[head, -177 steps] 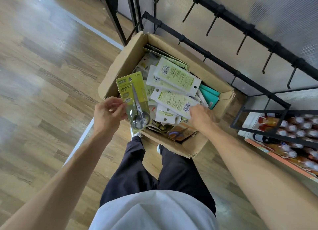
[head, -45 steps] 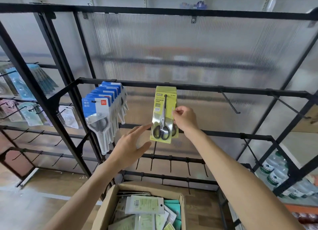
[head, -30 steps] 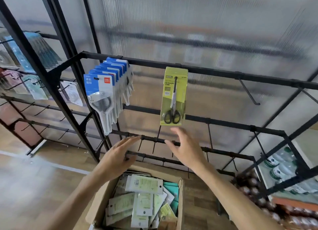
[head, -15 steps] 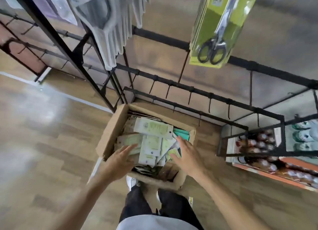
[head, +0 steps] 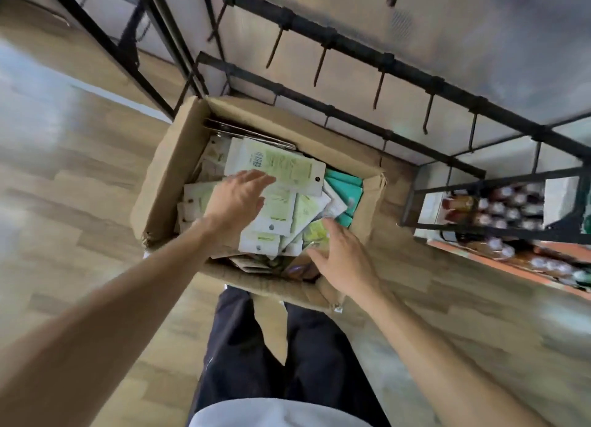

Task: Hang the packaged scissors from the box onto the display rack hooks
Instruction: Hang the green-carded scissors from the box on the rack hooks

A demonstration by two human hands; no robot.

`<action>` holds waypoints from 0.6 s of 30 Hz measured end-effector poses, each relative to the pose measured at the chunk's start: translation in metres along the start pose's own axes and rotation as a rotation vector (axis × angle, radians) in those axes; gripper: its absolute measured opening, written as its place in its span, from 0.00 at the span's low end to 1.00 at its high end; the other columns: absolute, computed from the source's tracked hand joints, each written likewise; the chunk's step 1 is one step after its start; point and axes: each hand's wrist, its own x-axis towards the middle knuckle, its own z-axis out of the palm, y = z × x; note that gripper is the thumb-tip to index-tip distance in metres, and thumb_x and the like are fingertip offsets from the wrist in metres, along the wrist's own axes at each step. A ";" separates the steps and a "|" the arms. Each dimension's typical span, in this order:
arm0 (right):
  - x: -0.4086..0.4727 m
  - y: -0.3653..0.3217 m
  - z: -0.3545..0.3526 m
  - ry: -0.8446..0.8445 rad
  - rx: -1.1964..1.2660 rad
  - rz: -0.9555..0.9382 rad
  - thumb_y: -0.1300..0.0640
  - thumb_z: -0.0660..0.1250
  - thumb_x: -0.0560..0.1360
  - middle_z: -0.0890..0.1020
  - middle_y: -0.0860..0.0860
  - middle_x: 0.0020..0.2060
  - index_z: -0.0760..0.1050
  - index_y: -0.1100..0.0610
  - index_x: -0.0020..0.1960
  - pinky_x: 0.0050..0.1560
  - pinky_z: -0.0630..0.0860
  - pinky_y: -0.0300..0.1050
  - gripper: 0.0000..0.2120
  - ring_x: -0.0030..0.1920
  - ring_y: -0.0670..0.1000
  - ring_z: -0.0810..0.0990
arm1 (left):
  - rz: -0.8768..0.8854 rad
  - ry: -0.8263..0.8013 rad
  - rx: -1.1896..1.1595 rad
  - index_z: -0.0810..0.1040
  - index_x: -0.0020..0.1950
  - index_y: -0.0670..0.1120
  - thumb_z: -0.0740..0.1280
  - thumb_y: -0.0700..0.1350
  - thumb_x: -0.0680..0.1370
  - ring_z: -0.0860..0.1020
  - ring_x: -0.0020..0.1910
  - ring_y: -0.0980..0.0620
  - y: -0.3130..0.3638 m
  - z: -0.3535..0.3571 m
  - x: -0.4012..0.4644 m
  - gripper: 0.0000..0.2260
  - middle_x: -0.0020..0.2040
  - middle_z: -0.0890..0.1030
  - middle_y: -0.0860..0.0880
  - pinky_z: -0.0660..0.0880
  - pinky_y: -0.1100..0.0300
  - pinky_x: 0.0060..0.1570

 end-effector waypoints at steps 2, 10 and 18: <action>0.004 0.004 0.004 0.006 -0.001 -0.011 0.50 0.66 0.80 0.70 0.50 0.72 0.61 0.55 0.76 0.67 0.66 0.41 0.28 0.71 0.50 0.68 | 0.005 -0.026 0.049 0.69 0.75 0.49 0.63 0.32 0.78 0.67 0.74 0.43 -0.007 0.010 0.018 0.26 0.74 0.69 0.43 0.71 0.46 0.68; 0.012 0.018 0.015 0.018 -0.014 -0.025 0.49 0.65 0.81 0.70 0.50 0.73 0.61 0.56 0.76 0.68 0.64 0.39 0.28 0.71 0.49 0.69 | 0.145 0.000 0.203 0.76 0.66 0.40 0.65 0.26 0.74 0.77 0.60 0.36 -0.031 0.020 0.051 0.22 0.62 0.78 0.38 0.80 0.43 0.51; 0.020 0.011 0.027 0.032 0.047 -0.005 0.53 0.64 0.81 0.76 0.52 0.67 0.66 0.57 0.72 0.63 0.71 0.45 0.22 0.66 0.52 0.75 | 0.042 0.151 0.069 0.85 0.54 0.46 0.67 0.38 0.79 0.81 0.34 0.40 -0.050 -0.014 0.010 0.08 0.38 0.84 0.44 0.80 0.47 0.33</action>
